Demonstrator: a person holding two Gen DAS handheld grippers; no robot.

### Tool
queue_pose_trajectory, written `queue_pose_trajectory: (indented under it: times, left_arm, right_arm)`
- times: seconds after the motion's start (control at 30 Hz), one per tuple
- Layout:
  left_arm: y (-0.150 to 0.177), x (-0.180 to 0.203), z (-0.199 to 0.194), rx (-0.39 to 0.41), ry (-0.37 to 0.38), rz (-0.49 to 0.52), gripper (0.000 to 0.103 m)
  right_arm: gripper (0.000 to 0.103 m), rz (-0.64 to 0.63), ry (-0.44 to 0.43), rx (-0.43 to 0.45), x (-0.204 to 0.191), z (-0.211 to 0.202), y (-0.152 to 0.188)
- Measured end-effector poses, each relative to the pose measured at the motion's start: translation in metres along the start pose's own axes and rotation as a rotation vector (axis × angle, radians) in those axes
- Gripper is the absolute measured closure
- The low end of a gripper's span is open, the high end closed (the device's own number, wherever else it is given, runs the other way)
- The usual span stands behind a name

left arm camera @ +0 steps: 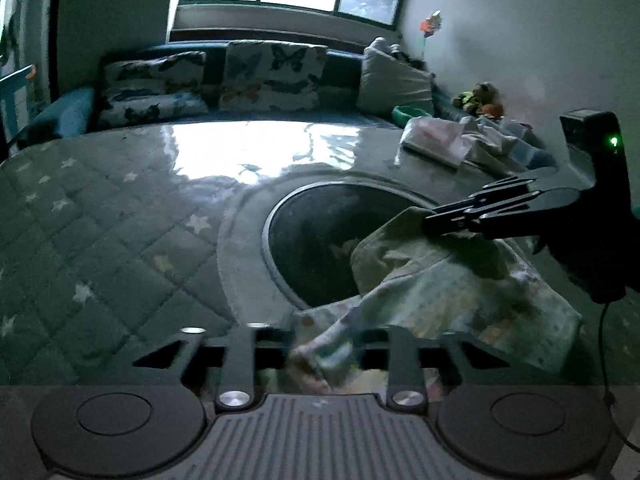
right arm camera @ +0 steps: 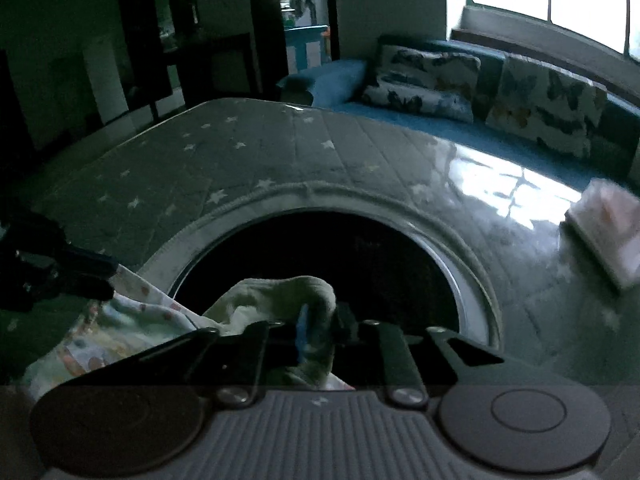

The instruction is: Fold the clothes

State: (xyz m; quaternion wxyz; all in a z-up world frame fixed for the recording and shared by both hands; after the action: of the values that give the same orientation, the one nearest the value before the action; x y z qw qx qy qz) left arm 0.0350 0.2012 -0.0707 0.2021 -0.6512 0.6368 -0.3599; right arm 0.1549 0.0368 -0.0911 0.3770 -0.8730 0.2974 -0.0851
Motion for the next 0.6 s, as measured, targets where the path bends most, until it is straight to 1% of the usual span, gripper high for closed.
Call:
queue_pose_trajectory:
  times: [0.07,0.1,0.2,0.27,0.37,0.4,0.5,0.6]
  left_arm:
    - [0.004,0.001,0.0,-0.005,-0.016,0.006,0.058]
    - [0.006,0.002,0.0,-0.008,-0.023,0.014,0.06]
    - [0.01,0.002,0.008,-0.028,-0.051,0.04,0.06]
    - [0.011,-0.001,0.013,-0.033,-0.065,0.037,0.063]
    - [0.012,0.0,0.016,-0.036,-0.06,0.046,0.081]
    - [0.013,0.0,0.017,-0.039,-0.063,0.055,0.089]
    - [0.011,0.0,0.015,-0.029,-0.075,0.061,0.096]
    - [-0.001,0.002,0.005,0.014,-0.095,0.06,0.097]
  right_arm:
    - [0.081,0.026,-0.024,-0.006,0.003,0.001,0.002]
    - [0.08,0.03,-0.026,-0.011,0.004,0.003,0.003]
    - [0.079,0.039,-0.026,-0.028,0.007,0.01,0.006]
    - [0.079,0.047,-0.028,-0.037,0.007,0.015,0.007]
    - [0.078,0.06,-0.026,-0.052,0.008,0.02,0.011]
    - [0.078,0.061,-0.028,-0.055,0.008,0.022,0.012]
    - [0.078,0.062,-0.027,-0.062,0.008,0.024,0.014]
    - [0.078,0.059,-0.022,-0.058,0.007,0.024,0.014]
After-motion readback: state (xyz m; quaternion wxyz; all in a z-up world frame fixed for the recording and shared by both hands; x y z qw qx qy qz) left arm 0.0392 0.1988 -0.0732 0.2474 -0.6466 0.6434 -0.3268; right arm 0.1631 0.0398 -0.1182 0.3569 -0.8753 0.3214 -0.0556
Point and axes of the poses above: each gripper's, at about its wrist camera, not at the fingertips, and z roughly the way its jaws point, x to its right, y to its underside, the point moved 10 cm from there along z, roughly the way its jaws point, and after that the axes turned 3 degrees about -z, right-handed, at the moved point
